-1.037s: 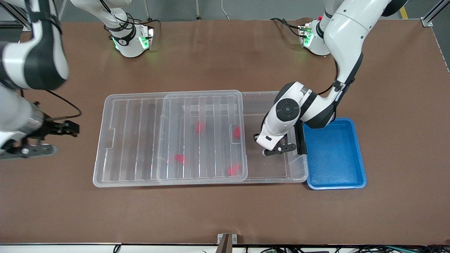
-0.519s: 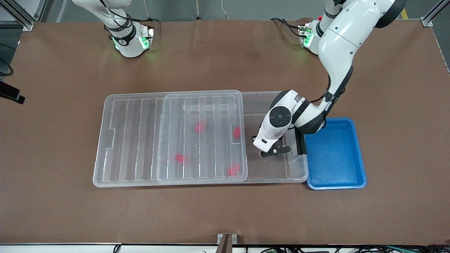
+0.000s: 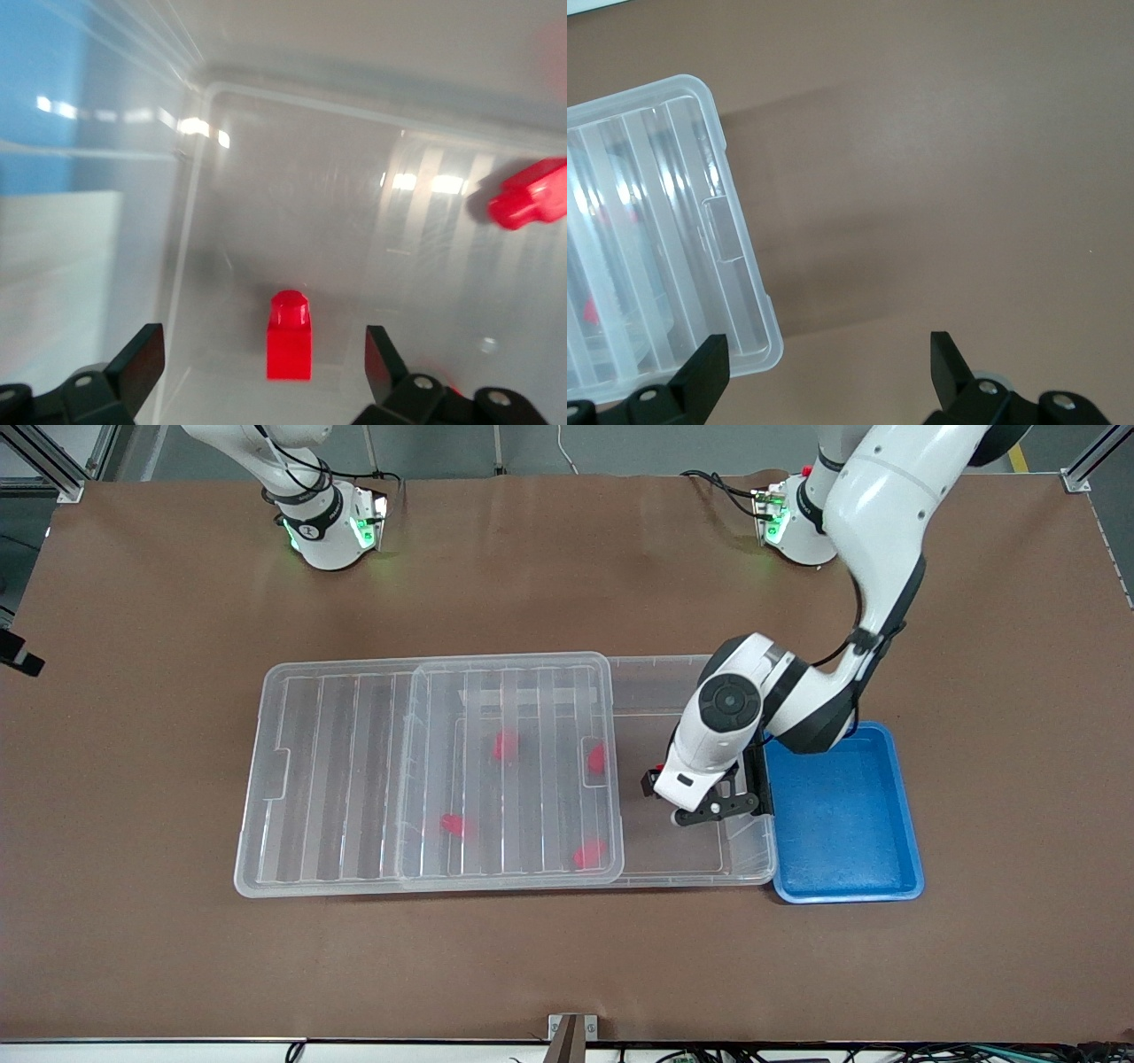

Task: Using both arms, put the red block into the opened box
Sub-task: 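Raise the left gripper out of the box and draw it back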

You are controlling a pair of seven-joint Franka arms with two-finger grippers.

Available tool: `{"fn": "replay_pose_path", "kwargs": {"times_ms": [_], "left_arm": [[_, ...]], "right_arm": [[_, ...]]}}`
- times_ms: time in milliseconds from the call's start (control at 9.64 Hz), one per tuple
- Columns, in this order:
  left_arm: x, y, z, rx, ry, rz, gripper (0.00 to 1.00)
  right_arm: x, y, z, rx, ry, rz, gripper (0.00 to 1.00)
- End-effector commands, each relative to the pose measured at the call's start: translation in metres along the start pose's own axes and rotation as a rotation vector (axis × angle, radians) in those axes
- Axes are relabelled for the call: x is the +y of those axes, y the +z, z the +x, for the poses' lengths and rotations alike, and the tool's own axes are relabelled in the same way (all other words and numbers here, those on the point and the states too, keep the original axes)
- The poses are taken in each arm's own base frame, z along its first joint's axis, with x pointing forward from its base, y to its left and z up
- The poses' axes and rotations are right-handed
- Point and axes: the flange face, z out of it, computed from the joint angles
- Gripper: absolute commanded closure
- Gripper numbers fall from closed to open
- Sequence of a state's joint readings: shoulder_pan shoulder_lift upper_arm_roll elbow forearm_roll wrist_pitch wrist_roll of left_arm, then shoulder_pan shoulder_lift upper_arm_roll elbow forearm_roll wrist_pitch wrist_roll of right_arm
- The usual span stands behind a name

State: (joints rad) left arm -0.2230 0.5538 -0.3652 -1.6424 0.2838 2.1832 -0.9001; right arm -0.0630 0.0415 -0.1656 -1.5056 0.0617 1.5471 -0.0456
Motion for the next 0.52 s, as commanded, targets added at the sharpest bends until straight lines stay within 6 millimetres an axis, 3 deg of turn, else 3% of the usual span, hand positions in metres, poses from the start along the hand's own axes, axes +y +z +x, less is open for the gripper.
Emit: {"fn": "replay_pose_path", "kwargs": {"times_ms": [0,104,415], "left_arm": [[-0.023,-0.054,0.005,0.057,-0.014,0.019,0.00],[-0.029,-0.079,0.009,0.092,-0.019,0.005,0.00],[-0.085,-0.171,0.050,0.073,0.052,0.090,0.00]], "right_arm": [[0.003,-0.002,-0.007,-0.001,-0.054,0.011,0.00],[0.004,0.002,-0.005,-0.002,-0.084,0.011,0.00],[0.013,0.076,0.043,-0.025,-0.250,-0.007,0.00]]}}
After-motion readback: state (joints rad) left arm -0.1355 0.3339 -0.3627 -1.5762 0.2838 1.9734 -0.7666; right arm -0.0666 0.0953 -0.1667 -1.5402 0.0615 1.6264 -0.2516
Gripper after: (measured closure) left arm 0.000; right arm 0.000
